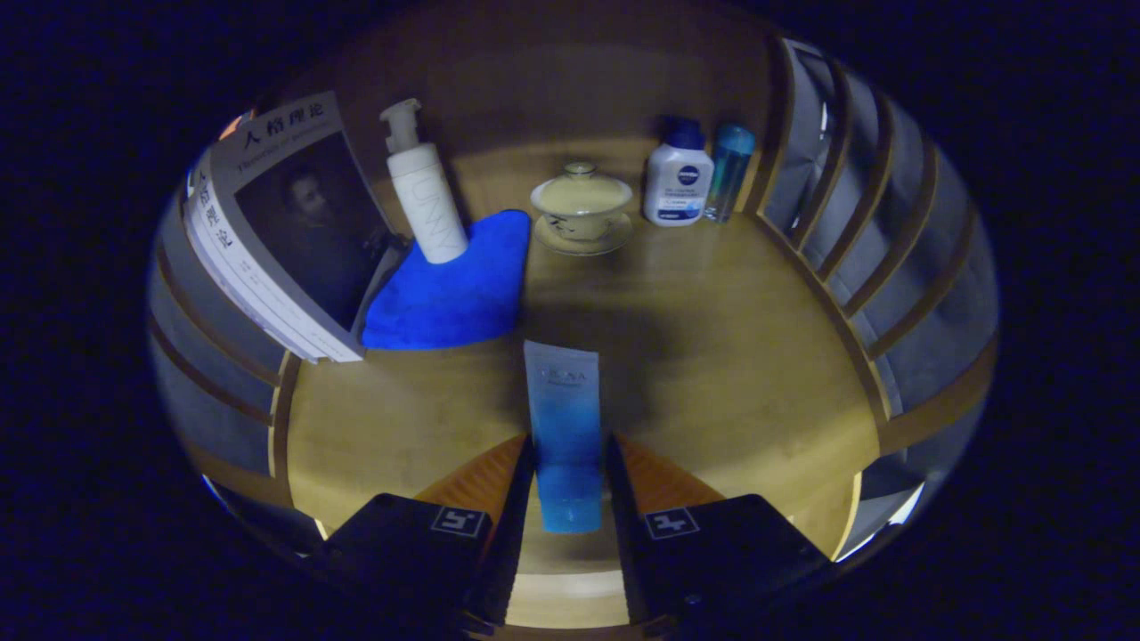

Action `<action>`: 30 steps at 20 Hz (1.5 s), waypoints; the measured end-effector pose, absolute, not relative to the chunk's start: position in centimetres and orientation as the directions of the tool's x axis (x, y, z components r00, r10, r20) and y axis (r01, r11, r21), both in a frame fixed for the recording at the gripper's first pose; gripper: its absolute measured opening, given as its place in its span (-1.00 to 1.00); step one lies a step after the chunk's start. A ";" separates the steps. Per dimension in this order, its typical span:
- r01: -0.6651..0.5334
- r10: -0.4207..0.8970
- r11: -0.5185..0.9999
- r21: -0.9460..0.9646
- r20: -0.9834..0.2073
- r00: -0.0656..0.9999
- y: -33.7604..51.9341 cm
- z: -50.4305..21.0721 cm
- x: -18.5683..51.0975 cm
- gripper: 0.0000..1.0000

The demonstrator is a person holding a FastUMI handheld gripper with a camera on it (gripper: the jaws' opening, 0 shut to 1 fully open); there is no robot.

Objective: Pull open the drawer, take out the items inside it, and place them on the countertop above the cabinet.

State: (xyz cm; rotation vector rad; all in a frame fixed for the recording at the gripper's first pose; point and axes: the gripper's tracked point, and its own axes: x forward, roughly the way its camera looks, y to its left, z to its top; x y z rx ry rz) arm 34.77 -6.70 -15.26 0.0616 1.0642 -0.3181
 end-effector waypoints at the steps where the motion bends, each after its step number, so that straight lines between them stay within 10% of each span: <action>1: 0.284 -0.218 0.954 -0.093 -0.867 0.447 -6.5 -14.9 34.5 0.06; 10: 0.190 -0.153 0.980 -0.062 -0.843 0.516 -4.2 -10.6 27.8 0.52; 19: -0.038 -0.077 0.991 -0.131 -0.765 0.640 -0.9 -6.4 16.7 0.52; 30: 0.001 -0.040 0.996 -0.084 -0.461 0.886 -0.9 -2.1 7.6 0.68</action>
